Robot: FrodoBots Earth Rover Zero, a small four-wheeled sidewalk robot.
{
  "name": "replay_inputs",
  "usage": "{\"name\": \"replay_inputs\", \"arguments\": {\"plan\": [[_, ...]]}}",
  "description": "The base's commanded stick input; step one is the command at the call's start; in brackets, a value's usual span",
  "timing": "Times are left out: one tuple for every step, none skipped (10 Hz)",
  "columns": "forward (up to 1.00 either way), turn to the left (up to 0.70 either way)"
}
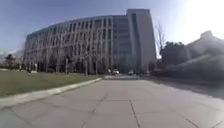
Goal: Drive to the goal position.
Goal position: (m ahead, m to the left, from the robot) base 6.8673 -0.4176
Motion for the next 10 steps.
{"name": "replay_inputs", "arguments": {"plan": [[1.0, 0.05], [1.0, 0.05], [1.0, 0.05], [1.0, 0.05], [1.0, 0.05], [1.0, 0.05], [1.0, 0.05], [1.0, 0.05], [1.0, 0.05], [1.0, 0.05]]}}
